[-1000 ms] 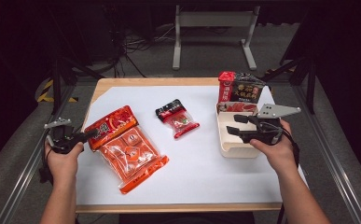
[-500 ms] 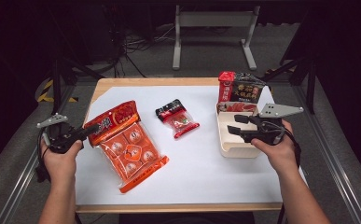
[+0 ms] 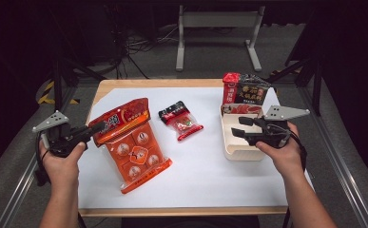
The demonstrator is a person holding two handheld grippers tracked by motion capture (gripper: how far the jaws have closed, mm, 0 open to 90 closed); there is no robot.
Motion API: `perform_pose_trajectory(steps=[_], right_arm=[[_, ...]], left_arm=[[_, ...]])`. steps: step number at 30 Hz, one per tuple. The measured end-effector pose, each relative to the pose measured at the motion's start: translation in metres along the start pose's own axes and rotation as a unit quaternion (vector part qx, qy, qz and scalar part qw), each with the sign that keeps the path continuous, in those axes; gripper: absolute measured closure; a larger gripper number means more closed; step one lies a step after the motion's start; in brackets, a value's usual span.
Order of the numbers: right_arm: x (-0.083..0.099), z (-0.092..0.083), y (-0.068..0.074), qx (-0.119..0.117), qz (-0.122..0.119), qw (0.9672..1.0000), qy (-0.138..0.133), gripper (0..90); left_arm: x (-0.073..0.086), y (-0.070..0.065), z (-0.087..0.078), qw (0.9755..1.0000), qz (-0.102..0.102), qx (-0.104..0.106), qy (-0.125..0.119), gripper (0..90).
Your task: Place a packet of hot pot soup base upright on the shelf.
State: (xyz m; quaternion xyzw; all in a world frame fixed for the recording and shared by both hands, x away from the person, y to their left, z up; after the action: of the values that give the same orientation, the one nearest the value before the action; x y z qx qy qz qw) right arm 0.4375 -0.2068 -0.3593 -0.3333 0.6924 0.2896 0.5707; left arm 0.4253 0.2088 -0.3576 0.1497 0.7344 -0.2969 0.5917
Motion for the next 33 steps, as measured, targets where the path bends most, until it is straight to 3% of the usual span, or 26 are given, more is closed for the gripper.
perform_pose_trajectory(steps=[9,17,21,27,33], right_arm=[[0.000,0.000,-0.001,0.002,-0.004,1.0000,-0.002,46.1],[0.001,0.001,-0.001,0.003,-0.006,1.0000,0.001,46.1],[0.000,0.001,0.000,0.002,-0.008,1.0000,-0.002,46.1],[-0.001,0.001,0.002,-0.003,-0.008,1.0000,-0.003,46.1],[-0.001,0.005,0.007,-0.010,-0.013,0.9999,-0.002,46.0]], left_arm=[[-0.014,-0.027,-0.004,0.9991,0.029,0.027,-0.014,90.0],[-0.025,-0.055,-0.003,0.9963,0.060,0.056,-0.026,90.0],[-0.028,-0.065,-0.003,0.9954,0.063,0.066,-0.030,90.0],[-0.032,-0.083,-0.003,0.9924,0.077,0.088,-0.039,90.0],[-0.035,-0.105,-0.003,0.9877,0.097,0.114,-0.044,90.0]])
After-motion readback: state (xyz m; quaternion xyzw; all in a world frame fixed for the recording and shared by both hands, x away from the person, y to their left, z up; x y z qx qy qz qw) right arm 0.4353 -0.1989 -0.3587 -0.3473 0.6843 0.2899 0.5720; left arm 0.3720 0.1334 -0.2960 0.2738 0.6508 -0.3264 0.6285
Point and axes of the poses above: each handheld gripper's, and its own axes: z roughly forward along the jaws, x roughly out of its underside, y roughly to its left, the point moved 10 cm from there along z, roughly forward along the jaws, and after that the axes turned 14 degrees about -y, right-handed, at the moved point
